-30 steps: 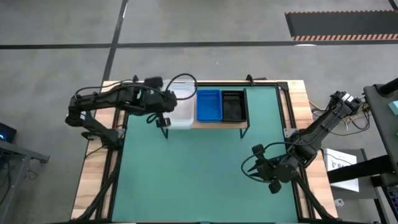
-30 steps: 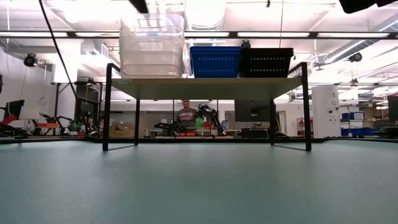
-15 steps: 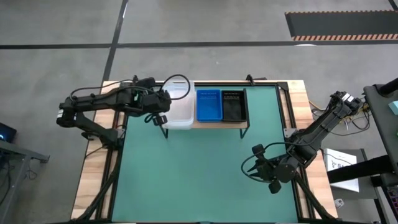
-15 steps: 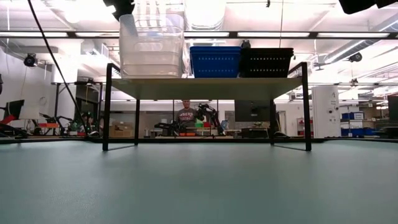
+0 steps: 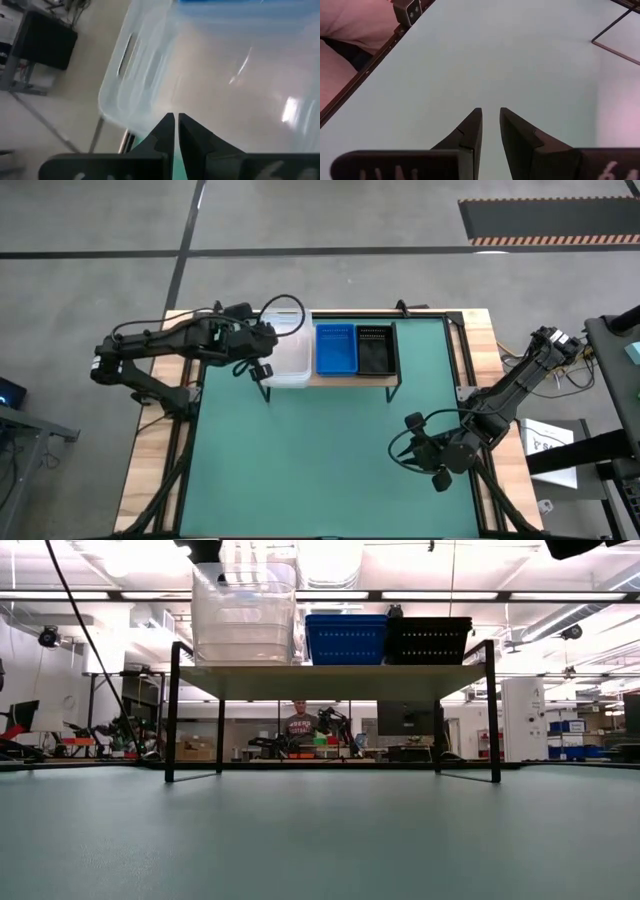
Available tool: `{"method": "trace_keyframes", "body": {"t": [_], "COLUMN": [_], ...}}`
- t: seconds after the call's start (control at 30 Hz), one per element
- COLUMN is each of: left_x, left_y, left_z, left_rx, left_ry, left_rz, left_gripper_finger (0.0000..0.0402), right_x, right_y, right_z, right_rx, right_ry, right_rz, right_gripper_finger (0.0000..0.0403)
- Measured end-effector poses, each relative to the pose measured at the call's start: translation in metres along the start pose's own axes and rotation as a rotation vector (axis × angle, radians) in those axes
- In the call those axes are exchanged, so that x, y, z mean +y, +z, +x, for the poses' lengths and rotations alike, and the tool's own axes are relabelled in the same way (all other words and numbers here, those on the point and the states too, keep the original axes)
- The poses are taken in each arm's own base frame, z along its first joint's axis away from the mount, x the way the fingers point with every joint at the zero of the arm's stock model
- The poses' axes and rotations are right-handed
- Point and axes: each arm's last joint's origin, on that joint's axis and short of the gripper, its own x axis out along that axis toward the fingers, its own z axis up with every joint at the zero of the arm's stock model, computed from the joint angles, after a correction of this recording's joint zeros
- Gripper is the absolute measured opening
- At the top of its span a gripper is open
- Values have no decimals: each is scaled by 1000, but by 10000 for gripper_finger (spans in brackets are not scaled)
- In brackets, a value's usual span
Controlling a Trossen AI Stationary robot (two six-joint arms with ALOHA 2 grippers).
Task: Stack baskets on shelf by color
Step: Return to Home Position
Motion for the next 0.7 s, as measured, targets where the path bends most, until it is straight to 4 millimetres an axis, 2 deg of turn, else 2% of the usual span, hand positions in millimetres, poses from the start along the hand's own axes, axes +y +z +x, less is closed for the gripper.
{"method": "trace_keyframes", "body": {"t": [0.17,0.33,0.43,0.53,0.63,0.7], "left_x": [-9,-35,-60,-93,-134,-153], "left_y": [11,17,18,11,-9,-26], "left_z": [-6,-25,-43,-56,-54,-45], "left_rx": [-119,-244,-360,-492,-604,-675], "left_ry": [-95,-165,-221,-288,-347,-376], "left_rz": [-44,12,83,211,374,429], "left_gripper_finger": [8,8,8,8,8,8], "right_x": [0,-1,-1,-8,-28,-47], "right_y": [0,0,-3,-3,-3,-7], "right_z": [0,3,11,21,31,38], "right_rx": [0,-30,-107,-218,-324,-358], "right_ry": [0,-66,-101,-100,-110,-110], "right_rz": [-6,-46,-120,-173,-160,-151], "right_gripper_finger": [59,59,59,59,54,47]}}
